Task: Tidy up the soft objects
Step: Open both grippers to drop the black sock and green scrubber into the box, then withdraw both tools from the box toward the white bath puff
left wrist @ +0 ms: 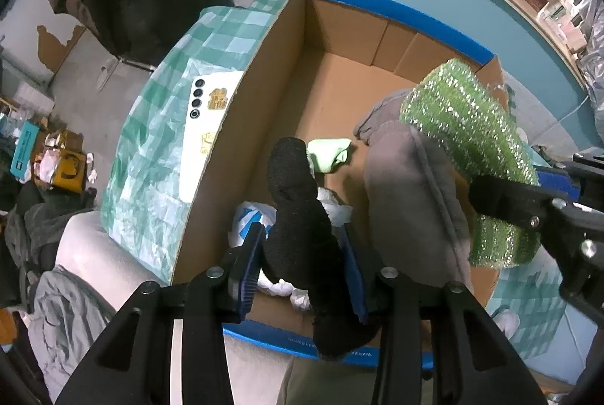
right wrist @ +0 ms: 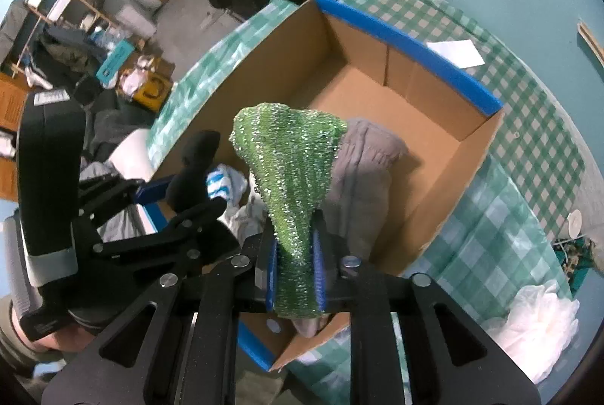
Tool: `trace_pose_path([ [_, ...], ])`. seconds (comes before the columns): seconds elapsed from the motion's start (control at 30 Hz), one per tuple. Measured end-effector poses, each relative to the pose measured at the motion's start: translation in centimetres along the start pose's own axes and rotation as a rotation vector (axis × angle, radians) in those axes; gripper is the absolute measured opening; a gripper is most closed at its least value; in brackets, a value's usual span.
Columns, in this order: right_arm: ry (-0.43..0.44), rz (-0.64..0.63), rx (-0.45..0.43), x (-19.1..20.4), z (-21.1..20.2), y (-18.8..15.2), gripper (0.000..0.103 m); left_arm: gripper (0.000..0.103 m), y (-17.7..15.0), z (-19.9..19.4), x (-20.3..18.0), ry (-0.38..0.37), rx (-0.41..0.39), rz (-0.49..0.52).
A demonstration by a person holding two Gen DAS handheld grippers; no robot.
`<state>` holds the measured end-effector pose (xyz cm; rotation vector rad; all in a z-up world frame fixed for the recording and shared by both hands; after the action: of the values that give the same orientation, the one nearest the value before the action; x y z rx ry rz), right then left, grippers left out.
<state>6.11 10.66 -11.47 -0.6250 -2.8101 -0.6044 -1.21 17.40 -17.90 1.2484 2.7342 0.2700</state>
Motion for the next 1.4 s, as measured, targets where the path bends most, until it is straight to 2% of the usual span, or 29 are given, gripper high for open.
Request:
trace_pose_path([
  [0.03, -0.011, -0.002, 0.004, 0.0, 0.1, 0.0, 0.025, 0.048, -0.1, 0.0, 0.0, 0.000, 0.002, 0.000],
  [0.07, -0.020, 0.001, 0.008, 0.0, 0.1, -0.1, 0.034, 0.056, -0.2, 0.0, 0.1, 0.006, 0.002, 0.000],
  [0.1, -0.021, 0.001, 0.007, 0.0, 0.1, -0.2, 0.040, 0.059, -0.2, 0.0, 0.2, 0.011, -0.001, 0.000],
  [0.3, -0.043, -0.005, -0.004, 0.1, -0.4, -0.8, 0.061, 0.069, -0.7, -0.5, 0.5, 0.010, -0.016, -0.012],
  [0.57, -0.065, -0.001, -0.018, 0.2, -1.5, -1.6, 0.064, 0.069, -1.6, -1.3, 0.2, 0.005, -0.018, -0.019],
  [0.83, -0.081, 0.038, -0.047, -0.8, -4.0, -3.6, 0.066, 0.071, -2.9, -2.9, -1.7, -0.017, -0.029, 0.004],
  [1.4, -0.149, 0.247, -0.102, -7.0, -9.9, -13.1, 0.067, 0.072, -7.1, -4.6, -9.1, -0.044, -0.026, 0.168],
])
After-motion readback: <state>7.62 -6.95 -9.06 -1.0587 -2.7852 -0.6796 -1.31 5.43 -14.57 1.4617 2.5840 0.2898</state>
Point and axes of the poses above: each gripper's, at about its wrist camera, not at the fingertips, and z roughly the way its jaws point, x to its left, y to its top, the point moved 3 cm from there along z, roughly the way its jaws point, and after that the axes turned 13 degrees about -z, right-handed, at the moved point
